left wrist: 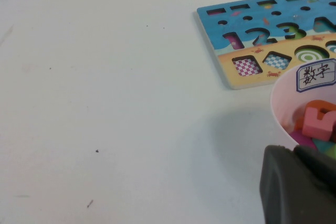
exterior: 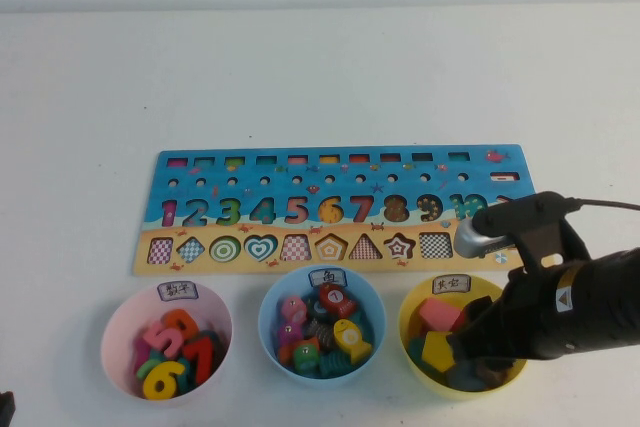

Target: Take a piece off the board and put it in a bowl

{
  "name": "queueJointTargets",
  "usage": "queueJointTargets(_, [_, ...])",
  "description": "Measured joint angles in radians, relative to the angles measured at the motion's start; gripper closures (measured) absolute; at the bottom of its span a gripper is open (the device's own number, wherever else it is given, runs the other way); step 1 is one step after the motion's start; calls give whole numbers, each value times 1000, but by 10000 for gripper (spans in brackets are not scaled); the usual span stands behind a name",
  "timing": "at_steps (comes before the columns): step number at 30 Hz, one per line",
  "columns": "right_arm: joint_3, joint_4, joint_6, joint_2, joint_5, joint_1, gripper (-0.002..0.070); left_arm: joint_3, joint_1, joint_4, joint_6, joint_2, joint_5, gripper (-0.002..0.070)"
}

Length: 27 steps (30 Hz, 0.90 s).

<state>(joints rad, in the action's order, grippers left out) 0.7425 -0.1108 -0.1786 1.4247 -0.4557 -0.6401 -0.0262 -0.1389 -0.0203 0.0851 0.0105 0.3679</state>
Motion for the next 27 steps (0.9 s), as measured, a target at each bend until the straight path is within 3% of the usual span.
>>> queueJointTargets(7, [0, -49, 0, 0, 21, 0, 335, 0, 0, 0, 0, 0, 0, 679])
queueJointTargets(9, [0, -49, 0, 0, 42, 0, 390, 0, 0, 0, 0, 0, 0, 679])
queueJointTargets(13, [0, -35, 0, -20, 59, 0, 592, 0, 0, 0, 0, 0, 0, 679])
queueJointTargets(16, [0, -27, 38, -62, 39, 0, 662, 0, 0, 0, 0, 0, 0, 680])
queueJointTargets(27, [-22, -11, 75, -312, -267, 0, 691, 0, 0, 0, 0, 0, 0, 679])
